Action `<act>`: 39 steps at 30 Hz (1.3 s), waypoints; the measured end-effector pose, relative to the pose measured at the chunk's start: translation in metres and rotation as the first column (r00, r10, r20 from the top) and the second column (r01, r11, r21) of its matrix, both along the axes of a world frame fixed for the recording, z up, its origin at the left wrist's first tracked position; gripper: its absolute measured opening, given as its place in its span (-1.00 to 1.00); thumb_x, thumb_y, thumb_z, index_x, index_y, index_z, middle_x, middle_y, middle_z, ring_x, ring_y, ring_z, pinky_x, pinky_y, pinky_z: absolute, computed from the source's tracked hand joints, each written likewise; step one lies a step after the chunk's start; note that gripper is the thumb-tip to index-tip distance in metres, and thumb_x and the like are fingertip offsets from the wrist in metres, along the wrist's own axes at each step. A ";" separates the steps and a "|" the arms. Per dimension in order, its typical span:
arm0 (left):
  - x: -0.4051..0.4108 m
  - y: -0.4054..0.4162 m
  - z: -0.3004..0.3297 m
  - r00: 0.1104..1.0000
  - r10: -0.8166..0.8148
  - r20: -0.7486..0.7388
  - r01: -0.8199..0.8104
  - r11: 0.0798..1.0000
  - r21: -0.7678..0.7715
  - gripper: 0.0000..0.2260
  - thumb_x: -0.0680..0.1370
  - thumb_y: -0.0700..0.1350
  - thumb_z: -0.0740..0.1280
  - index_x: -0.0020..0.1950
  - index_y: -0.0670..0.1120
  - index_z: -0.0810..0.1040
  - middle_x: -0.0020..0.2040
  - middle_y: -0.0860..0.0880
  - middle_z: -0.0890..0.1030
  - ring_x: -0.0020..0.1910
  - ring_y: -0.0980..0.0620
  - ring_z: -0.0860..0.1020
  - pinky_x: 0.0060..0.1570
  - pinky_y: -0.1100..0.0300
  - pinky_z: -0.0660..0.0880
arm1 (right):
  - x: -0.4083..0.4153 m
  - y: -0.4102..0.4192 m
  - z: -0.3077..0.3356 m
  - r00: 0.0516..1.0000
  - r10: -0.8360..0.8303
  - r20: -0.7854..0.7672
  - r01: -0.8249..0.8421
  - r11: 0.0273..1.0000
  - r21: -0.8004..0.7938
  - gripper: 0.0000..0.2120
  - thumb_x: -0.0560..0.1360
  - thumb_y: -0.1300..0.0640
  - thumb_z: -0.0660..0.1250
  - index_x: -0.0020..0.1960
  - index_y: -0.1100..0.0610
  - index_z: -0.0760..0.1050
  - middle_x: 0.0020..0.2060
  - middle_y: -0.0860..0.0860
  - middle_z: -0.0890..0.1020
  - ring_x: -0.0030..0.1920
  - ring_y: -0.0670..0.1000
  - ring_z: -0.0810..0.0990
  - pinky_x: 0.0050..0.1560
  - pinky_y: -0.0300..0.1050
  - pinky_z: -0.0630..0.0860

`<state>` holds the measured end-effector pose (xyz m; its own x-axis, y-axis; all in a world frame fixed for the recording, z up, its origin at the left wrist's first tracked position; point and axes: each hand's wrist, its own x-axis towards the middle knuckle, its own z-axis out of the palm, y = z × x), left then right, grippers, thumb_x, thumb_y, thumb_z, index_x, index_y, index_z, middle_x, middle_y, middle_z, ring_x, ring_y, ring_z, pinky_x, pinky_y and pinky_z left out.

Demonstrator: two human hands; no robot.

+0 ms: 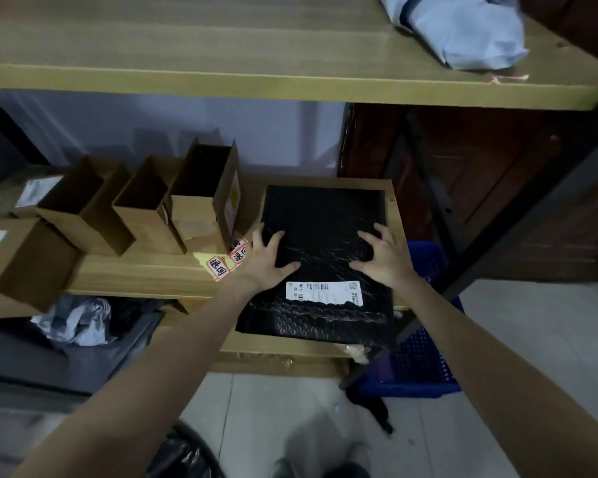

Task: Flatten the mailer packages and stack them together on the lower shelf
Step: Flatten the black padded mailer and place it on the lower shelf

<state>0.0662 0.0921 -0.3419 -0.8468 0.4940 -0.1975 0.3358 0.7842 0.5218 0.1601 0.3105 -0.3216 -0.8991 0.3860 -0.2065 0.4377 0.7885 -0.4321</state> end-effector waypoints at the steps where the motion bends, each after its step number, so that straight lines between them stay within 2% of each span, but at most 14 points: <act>1: -0.004 0.003 -0.004 1.000 0.008 0.002 -0.008 1.000 -0.014 -0.31 0.50 0.17 0.31 0.52 0.00 0.10 0.53 -0.16 -0.12 0.51 -0.25 0.00 0.46 -0.04 0.08 | -0.005 0.003 -0.002 1.000 0.003 -0.008 -0.003 1.000 0.006 -0.33 0.47 -0.01 0.38 0.49 0.03 0.19 0.52 0.03 0.03 0.49 0.17 0.03 0.44 0.00 0.06; 6: -0.022 0.018 -0.020 0.999 0.031 0.024 -0.029 0.994 -0.104 -0.31 0.52 0.22 0.25 0.54 0.02 0.04 0.54 -0.13 -0.15 0.51 -0.26 -0.02 0.45 -0.09 0.12 | -0.032 0.018 -0.023 1.000 0.013 -0.007 -0.013 1.000 -0.028 -0.33 0.48 0.05 0.37 0.50 0.08 0.16 0.53 0.07 0.00 0.50 0.15 -0.01 0.46 0.01 0.05; 9: -0.028 0.023 -0.025 0.999 0.009 -0.052 -0.021 0.974 -0.226 -0.31 0.52 0.28 0.17 0.55 0.05 0.01 0.56 -0.12 -0.15 0.51 -0.25 -0.07 0.46 -0.10 0.03 | -0.036 0.020 -0.036 1.000 0.015 0.014 -0.014 0.999 -0.031 -0.35 0.52 0.01 0.30 0.52 0.07 0.10 0.54 0.07 -0.05 0.52 0.14 -0.09 0.49 0.03 0.00; 12: -0.032 0.025 -0.028 0.981 -0.089 -0.171 0.030 0.947 -0.320 -0.30 0.53 0.29 0.11 0.55 -0.02 0.00 0.57 -0.12 -0.18 0.53 -0.14 -0.25 0.48 -0.07 -0.18 | -0.037 0.016 -0.045 0.995 0.098 -0.002 -0.097 0.983 0.156 -0.36 0.56 -0.07 0.17 0.53 0.11 0.02 0.54 0.11 -0.10 0.53 0.11 -0.18 0.50 0.12 -0.12; 14: -0.032 0.029 -0.030 0.977 -0.149 -0.149 0.098 0.947 -0.307 -0.29 0.56 0.24 0.09 0.56 -0.12 -0.04 0.56 -0.11 -0.21 0.53 -0.05 -0.26 0.49 0.00 -0.19 | -0.040 0.008 -0.049 0.985 0.170 0.003 -0.166 0.956 0.241 -0.35 0.58 -0.13 0.06 0.54 0.14 -0.07 0.54 0.14 -0.14 0.53 0.11 -0.22 0.50 0.12 -0.18; 17: -0.030 0.032 -0.037 0.981 -0.173 -0.092 0.134 0.934 -0.330 -0.28 0.58 0.24 -0.01 0.55 -0.14 -0.21 0.54 -0.09 -0.29 0.53 -0.01 -0.27 0.51 0.07 -0.18 | -0.042 -0.004 -0.060 0.980 0.191 0.057 -0.199 0.952 0.232 -0.33 0.59 -0.21 -0.07 0.54 0.11 -0.19 0.53 0.16 -0.22 0.52 0.10 -0.28 0.50 0.07 -0.24; 20: -0.031 0.031 -0.042 0.979 -0.177 -0.099 0.133 0.929 -0.346 -0.28 0.57 0.28 -0.06 0.54 -0.11 -0.25 0.54 -0.07 -0.32 0.52 0.01 -0.29 0.50 0.08 -0.21 | -0.040 -0.005 -0.068 0.980 0.178 0.093 -0.196 0.949 0.248 -0.32 0.58 -0.24 -0.13 0.53 0.09 -0.26 0.52 0.15 -0.25 0.52 0.08 -0.29 0.50 0.04 -0.26; 24: -0.030 0.029 -0.041 0.981 -0.175 -0.088 0.139 0.939 -0.314 -0.27 0.57 0.30 -0.04 0.55 -0.09 -0.23 0.54 -0.04 -0.30 0.52 0.04 -0.28 0.50 0.10 -0.20 | -0.043 -0.003 -0.063 0.970 0.191 0.153 -0.223 0.947 0.231 -0.31 0.57 -0.26 -0.13 0.53 0.08 -0.27 0.52 0.14 -0.26 0.52 0.08 -0.30 0.49 0.02 -0.25; 27: -0.029 0.027 -0.036 0.975 -0.187 -0.116 0.147 0.945 -0.293 -0.27 0.57 0.30 -0.04 0.55 -0.09 -0.21 0.55 -0.05 -0.29 0.52 0.04 -0.27 0.51 0.09 -0.20 | -0.046 -0.002 -0.052 0.966 0.189 0.177 -0.222 0.957 0.187 -0.27 0.56 -0.27 -0.05 0.53 0.08 -0.26 0.52 0.13 -0.25 0.52 0.08 -0.27 0.51 0.03 -0.21; 32: -0.025 0.019 -0.010 0.947 -0.230 -0.225 0.176 0.956 -0.235 -0.31 0.57 0.30 -0.03 0.55 -0.02 -0.22 0.55 -0.03 -0.27 0.52 0.06 -0.26 0.51 0.09 -0.19 | -0.042 -0.009 -0.027 0.968 0.247 0.031 -0.248 0.940 0.236 -0.28 0.56 -0.25 0.01 0.54 0.04 -0.21 0.54 0.09 -0.17 0.54 0.04 -0.19 0.52 0.05 -0.12; 39: -0.013 0.003 0.040 0.880 -0.310 -0.359 0.246 0.945 -0.214 -0.35 0.57 0.29 -0.02 0.55 0.08 -0.19 0.55 -0.02 -0.26 0.54 0.05 -0.22 0.51 0.07 -0.15 | -0.024 -0.031 0.031 0.953 0.295 -0.067 -0.269 0.927 0.263 -0.30 0.56 -0.24 0.03 0.54 0.04 -0.15 0.55 0.07 -0.14 0.54 0.03 -0.16 0.52 0.05 -0.11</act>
